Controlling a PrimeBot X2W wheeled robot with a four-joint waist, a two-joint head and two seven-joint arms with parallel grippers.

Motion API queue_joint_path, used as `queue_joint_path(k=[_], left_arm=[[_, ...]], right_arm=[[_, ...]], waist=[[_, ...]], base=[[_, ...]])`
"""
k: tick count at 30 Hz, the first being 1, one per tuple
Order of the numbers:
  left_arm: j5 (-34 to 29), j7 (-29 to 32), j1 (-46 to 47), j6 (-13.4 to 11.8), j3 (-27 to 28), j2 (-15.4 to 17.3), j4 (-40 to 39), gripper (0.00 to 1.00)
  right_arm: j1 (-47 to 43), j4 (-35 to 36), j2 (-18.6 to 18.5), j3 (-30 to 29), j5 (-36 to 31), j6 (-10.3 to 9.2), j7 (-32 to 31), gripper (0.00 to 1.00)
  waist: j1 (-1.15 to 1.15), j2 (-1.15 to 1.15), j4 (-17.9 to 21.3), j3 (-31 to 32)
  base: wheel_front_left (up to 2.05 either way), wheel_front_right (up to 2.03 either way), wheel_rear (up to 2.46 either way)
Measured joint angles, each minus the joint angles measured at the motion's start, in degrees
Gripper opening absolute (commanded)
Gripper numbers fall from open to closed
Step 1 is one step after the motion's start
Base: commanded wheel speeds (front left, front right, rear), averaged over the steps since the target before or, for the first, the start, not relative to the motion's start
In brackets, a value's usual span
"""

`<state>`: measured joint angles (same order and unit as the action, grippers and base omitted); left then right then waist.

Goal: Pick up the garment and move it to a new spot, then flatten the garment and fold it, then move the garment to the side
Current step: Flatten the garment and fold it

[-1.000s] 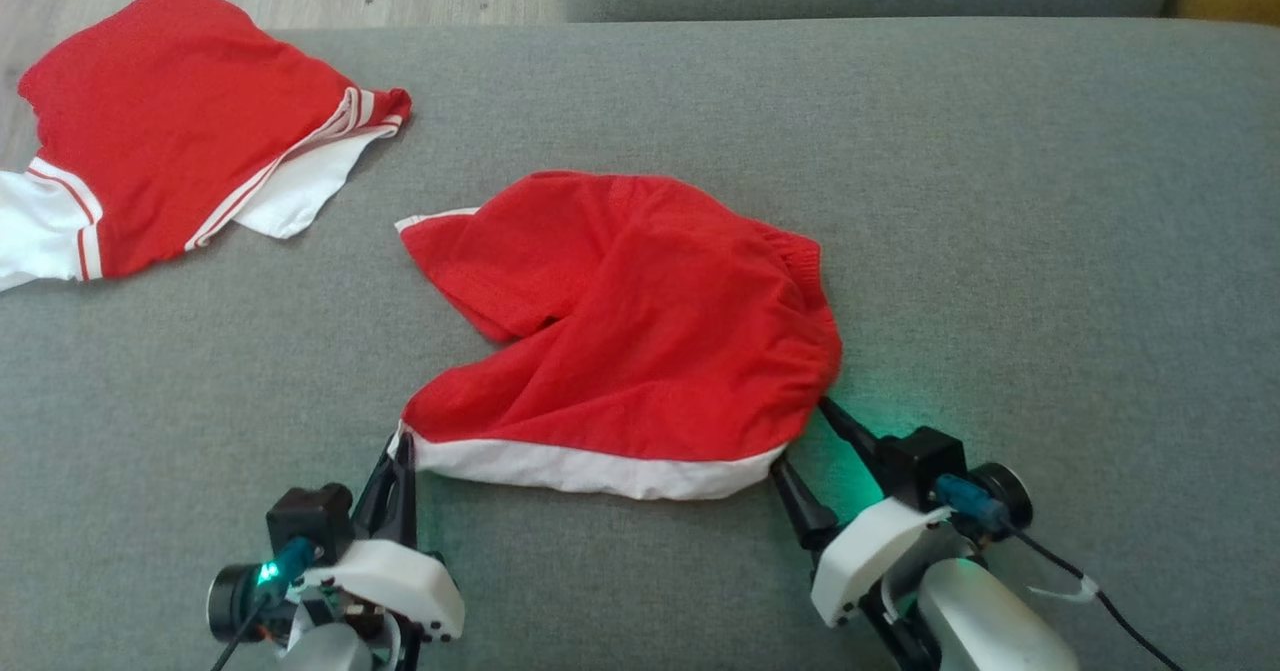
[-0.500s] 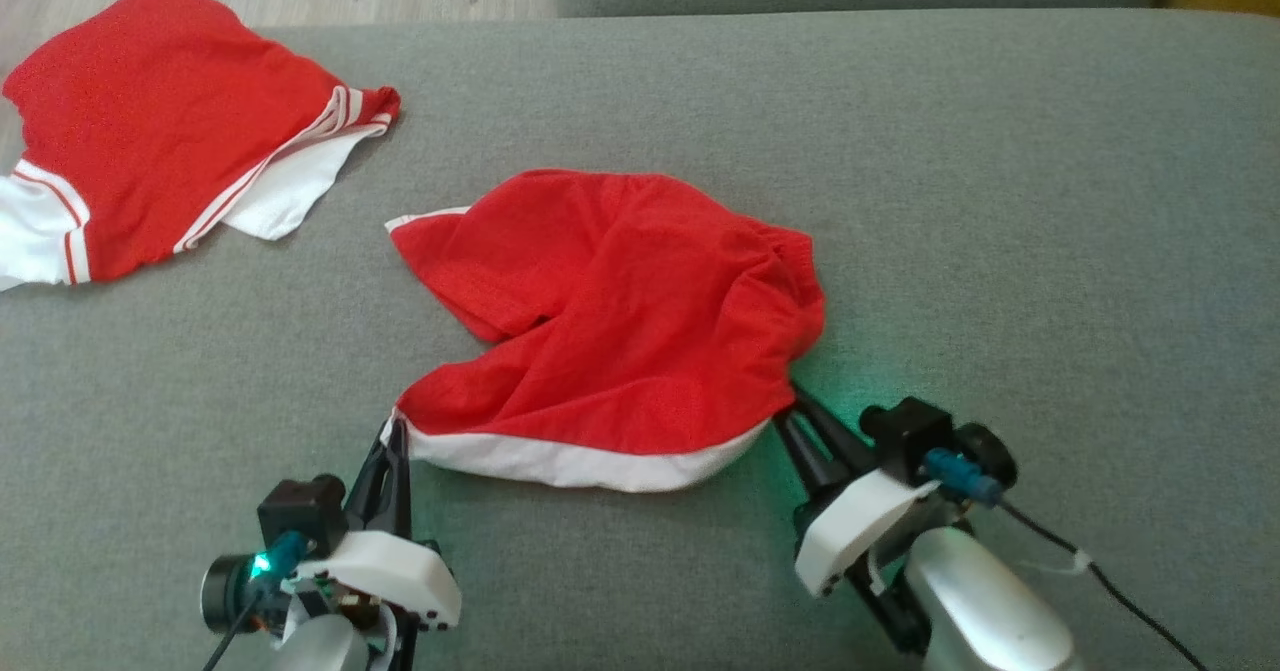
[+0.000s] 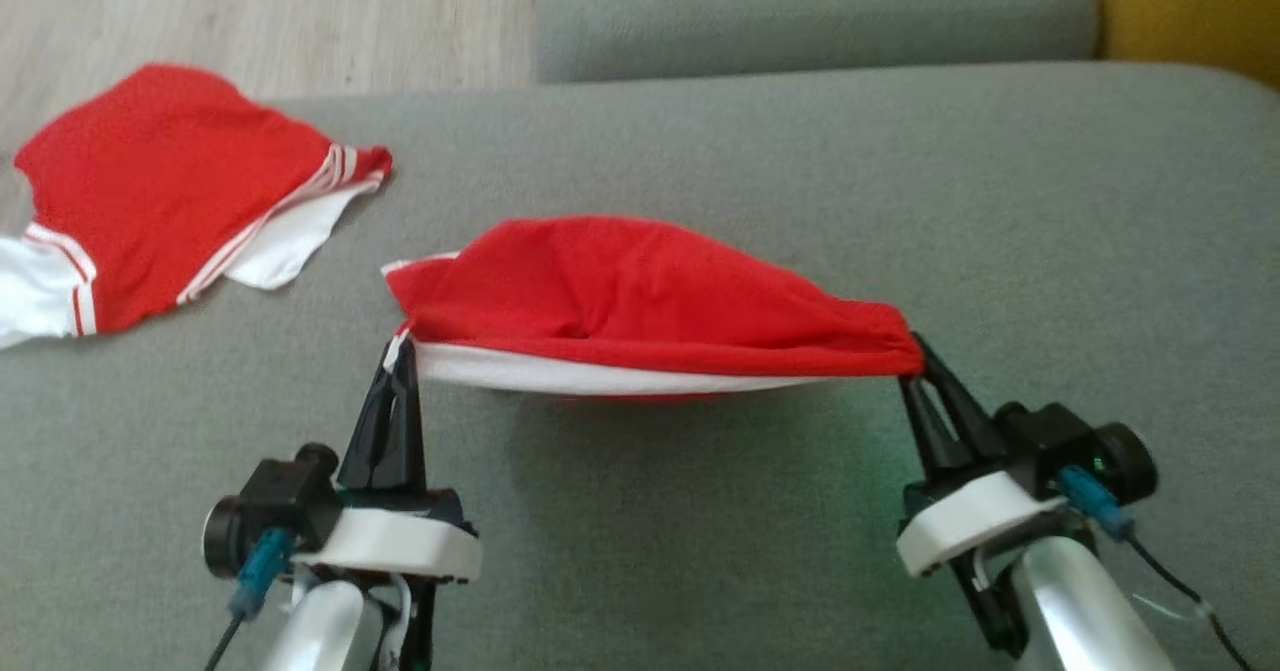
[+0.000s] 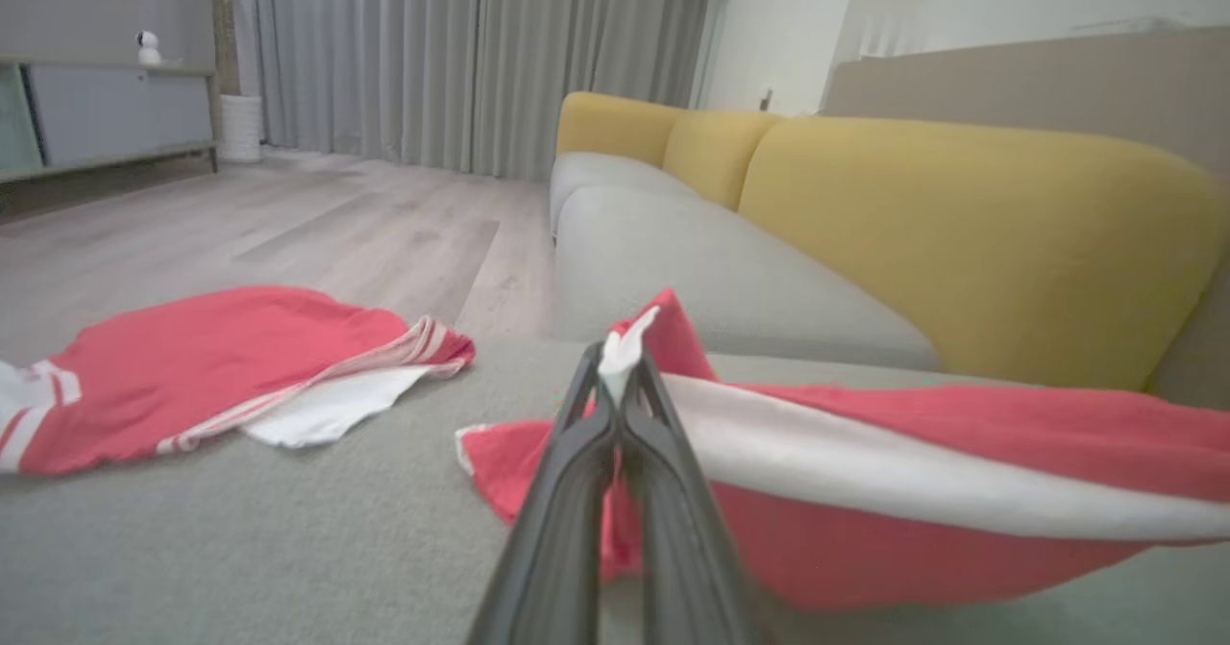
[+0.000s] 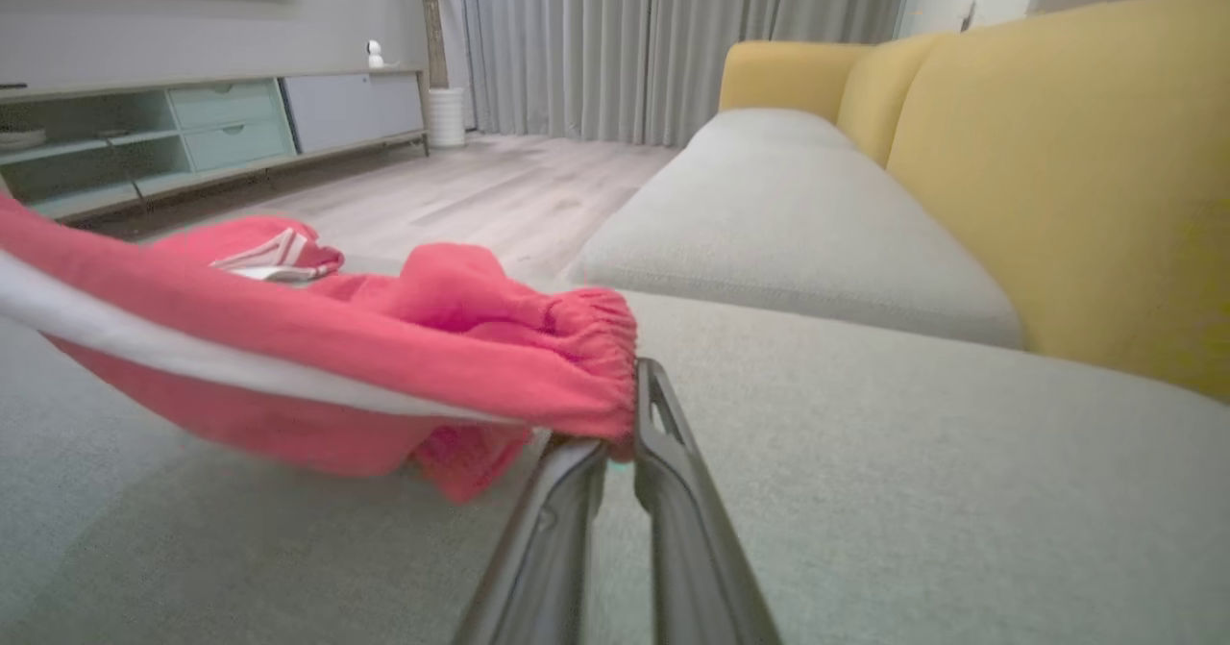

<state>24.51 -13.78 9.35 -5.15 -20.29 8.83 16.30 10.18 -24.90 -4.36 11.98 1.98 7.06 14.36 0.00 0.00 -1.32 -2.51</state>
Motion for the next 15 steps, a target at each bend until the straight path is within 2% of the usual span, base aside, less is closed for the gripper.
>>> queue_joint_path(k=[7,10,11,15], left_arm=[[-2.2,-0.5,-4.0,-1.5,0.0,1.0,-13.6,0.00],[-3.2,-0.1,-4.2,-2.0,0.0,2.3,-19.8,0.00],[-4.3,1.2,-4.1,-2.5,0.1,3.5,-23.8,0.00],[-6.0,4.5,-2.5,-2.5,0.1,5.8,-30.7,0.00]], right_arm=[[-5.2,12.0,0.1,-3.2,-3.5,0.00,-0.6,0.00],[-6.6,19.1,0.0,-3.7,-4.4,0.00,-3.4,0.00],[-7.3,24.4,0.0,-4.3,-4.6,0.00,-5.6,0.00],[-8.2,33.9,-0.9,-4.9,-5.1,0.00,-10.8,0.00]], waist=[[-0.01,0.00,1.4,4.3],[-0.01,0.00,2.3,5.9],[-0.01,0.00,2.9,6.8],[-0.01,0.00,4.0,8.2]], base=[[0.00,0.00,0.00],[0.00,0.00,0.00],[0.00,0.00,0.00],[0.00,0.00,0.00]])
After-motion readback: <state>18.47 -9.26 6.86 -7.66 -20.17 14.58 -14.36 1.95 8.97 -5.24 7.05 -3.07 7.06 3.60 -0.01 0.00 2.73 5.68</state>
